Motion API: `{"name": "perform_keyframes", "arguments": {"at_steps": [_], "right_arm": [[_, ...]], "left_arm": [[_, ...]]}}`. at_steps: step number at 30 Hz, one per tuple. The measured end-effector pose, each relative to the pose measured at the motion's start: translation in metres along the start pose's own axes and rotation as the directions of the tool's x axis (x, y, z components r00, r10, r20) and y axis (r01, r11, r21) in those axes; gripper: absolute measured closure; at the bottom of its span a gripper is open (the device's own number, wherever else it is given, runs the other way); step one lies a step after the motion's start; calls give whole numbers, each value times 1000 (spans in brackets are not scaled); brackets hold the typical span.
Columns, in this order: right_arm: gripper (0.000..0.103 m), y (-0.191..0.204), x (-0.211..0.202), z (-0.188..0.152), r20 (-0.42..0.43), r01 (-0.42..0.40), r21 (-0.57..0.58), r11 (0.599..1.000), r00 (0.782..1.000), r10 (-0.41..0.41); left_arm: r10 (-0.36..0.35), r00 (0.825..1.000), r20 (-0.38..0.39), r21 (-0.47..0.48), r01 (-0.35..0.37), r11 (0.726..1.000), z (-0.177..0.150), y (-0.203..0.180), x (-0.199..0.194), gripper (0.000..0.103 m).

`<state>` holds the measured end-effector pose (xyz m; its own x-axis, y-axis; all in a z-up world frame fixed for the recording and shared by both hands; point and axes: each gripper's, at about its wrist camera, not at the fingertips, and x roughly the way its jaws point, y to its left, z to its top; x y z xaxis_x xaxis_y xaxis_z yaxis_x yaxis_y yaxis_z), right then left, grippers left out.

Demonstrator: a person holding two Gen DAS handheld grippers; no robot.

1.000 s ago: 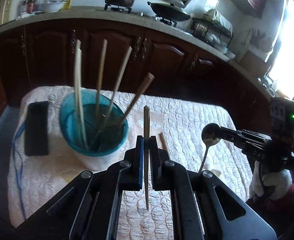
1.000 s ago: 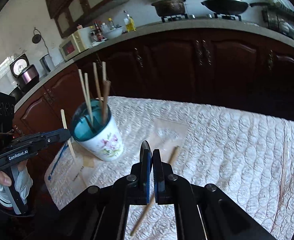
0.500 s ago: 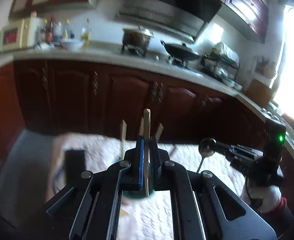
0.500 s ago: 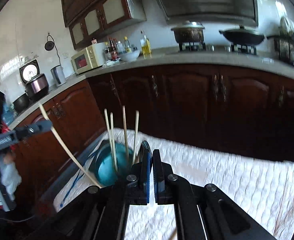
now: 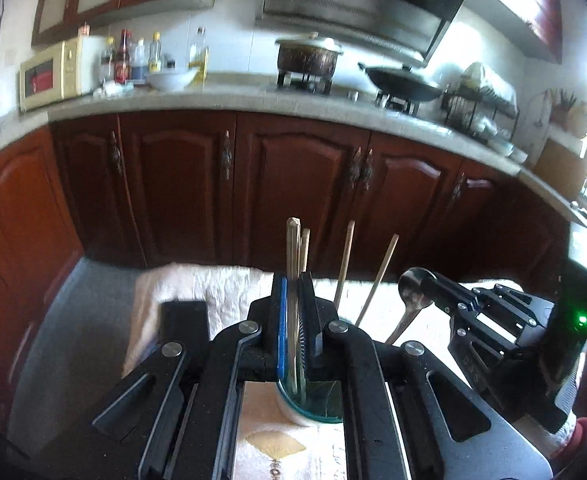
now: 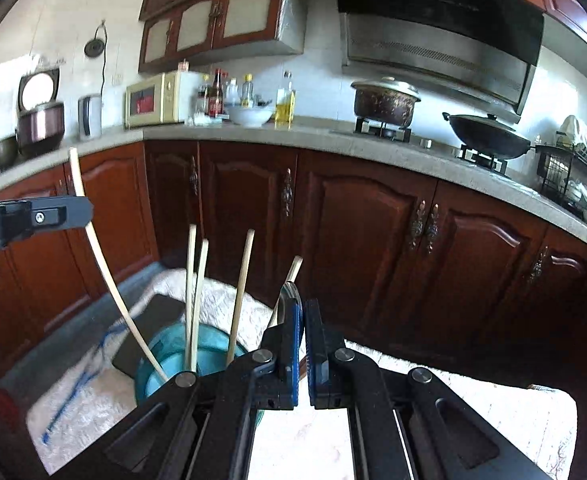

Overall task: Organize utensils
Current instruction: 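Carry the chopstick and metal spoon into the flowered cup and release them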

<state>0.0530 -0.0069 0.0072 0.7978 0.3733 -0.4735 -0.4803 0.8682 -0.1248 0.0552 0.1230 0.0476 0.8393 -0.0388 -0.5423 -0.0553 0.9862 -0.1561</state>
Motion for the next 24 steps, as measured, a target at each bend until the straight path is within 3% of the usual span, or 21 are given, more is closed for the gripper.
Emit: {"name": "perform_keyframes", "arguments": {"at_steps": [8,14,17,20,22,24], "right_arm": [[101,-3,21,-32,-114,-99,76,992,988,107],[99,-12,25,-41,-141,-181,145,973,969,202],[84,-20,20,-42,-134,-208,188,960,963,234],[84,-27,12,-43,-127,-212,199,957,963,240],[84,-30,8,-44,-124,-215,210,954,962,244],[83,-33,1,-47,-116,-218,216,952,962,247]], "left_arm": [[29,997,-65,2,-28,1000,-27,-6,34,99],[24,997,-78,-28,-26,999,-29,-5,38,99],[28,997,-78,-36,-31,999,-30,-3,34,98],[22,997,-79,-53,-26,998,-33,1,29,86],[14,997,-77,-59,-18,998,-34,1,24,73],[16,998,-66,-54,-20,998,-37,0,17,68]]}}
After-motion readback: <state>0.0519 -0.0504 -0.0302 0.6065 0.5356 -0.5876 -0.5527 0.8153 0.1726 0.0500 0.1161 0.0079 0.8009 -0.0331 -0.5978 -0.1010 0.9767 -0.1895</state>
